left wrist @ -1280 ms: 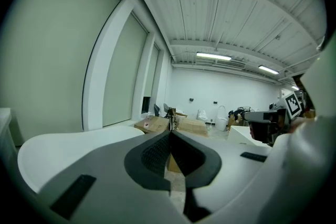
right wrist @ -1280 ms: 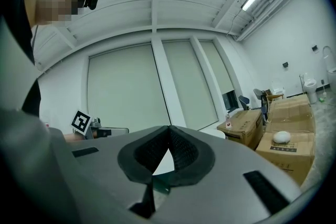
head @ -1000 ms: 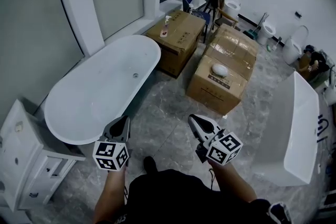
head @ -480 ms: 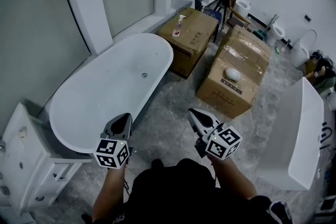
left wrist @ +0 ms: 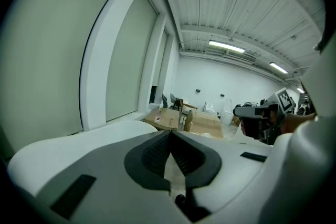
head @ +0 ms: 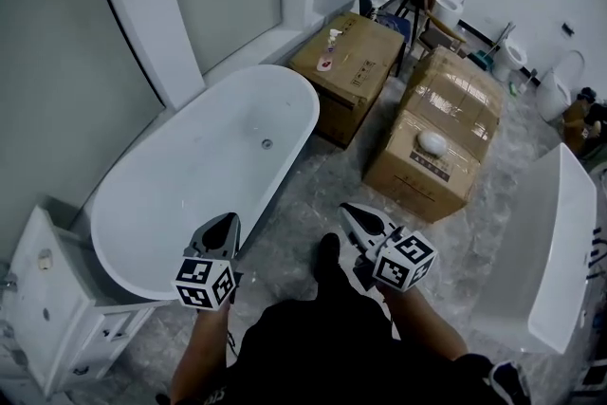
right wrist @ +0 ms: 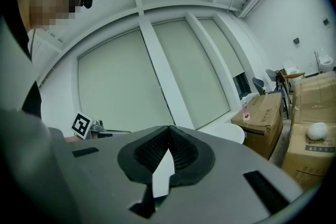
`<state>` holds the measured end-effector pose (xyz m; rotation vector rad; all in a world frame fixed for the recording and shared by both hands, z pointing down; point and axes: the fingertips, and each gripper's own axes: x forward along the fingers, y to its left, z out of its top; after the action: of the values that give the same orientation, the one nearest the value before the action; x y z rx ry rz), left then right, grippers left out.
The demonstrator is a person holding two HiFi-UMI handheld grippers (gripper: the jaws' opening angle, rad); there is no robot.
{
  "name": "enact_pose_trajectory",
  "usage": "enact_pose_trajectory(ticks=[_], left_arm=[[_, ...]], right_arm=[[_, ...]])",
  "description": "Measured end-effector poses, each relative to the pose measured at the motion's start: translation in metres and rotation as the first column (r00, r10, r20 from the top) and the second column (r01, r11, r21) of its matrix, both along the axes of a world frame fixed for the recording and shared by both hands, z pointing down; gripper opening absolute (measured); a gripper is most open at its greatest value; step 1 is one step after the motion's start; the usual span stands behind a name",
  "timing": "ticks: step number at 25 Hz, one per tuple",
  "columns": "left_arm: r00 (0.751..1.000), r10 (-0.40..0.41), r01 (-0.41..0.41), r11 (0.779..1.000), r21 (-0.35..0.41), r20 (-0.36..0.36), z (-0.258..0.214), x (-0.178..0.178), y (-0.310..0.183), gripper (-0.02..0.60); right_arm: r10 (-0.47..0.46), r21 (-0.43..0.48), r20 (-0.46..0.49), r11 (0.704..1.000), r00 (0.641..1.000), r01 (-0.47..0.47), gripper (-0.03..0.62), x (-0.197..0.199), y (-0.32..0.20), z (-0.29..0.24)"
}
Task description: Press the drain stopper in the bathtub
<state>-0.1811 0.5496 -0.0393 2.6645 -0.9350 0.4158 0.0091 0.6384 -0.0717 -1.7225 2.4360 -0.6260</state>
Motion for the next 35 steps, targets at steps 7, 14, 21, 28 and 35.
enact_pose_trajectory(ticks=[7, 14, 21, 28, 35], left_arm=[[0.999, -0.04, 0.04, 0.999, -0.004, 0.008, 0.001, 0.085, -0.094, 0.015], [0.999, -0.043, 0.043, 0.999, 0.01, 0.034, -0.009, 0.177, -0.178, 0.015], [0.996, -0.071, 0.07, 0.997, 0.013, 0.05, -0.013, 0.226, -0.226, 0.015], [0.991, -0.127, 0.127, 0.992, -0.002, 0.053, -0.005, 0.227, -0.262, 0.015], [0.987, -0.153, 0.153, 0.988, -0.016, 0.041, 0.01, 0.211, -0.337, 0.015]], right_arm=[[-0.049, 0.0, 0.004, 0.999, 0.999, 0.049, 0.014, 0.082, -0.102, 0.004], [-0.119, -0.005, -0.001, 0.993, 0.993, 0.119, 0.014, 0.155, -0.195, 0.003], [-0.155, -0.015, 0.036, 0.988, 0.987, 0.155, 0.014, 0.204, -0.245, 0.008], [-0.188, -0.024, 0.039, 0.982, 0.981, 0.189, 0.014, 0.215, -0.286, 0.011], [-0.203, -0.053, 0.013, 0.978, 0.979, 0.204, 0.014, 0.202, -0.361, 0.016]])
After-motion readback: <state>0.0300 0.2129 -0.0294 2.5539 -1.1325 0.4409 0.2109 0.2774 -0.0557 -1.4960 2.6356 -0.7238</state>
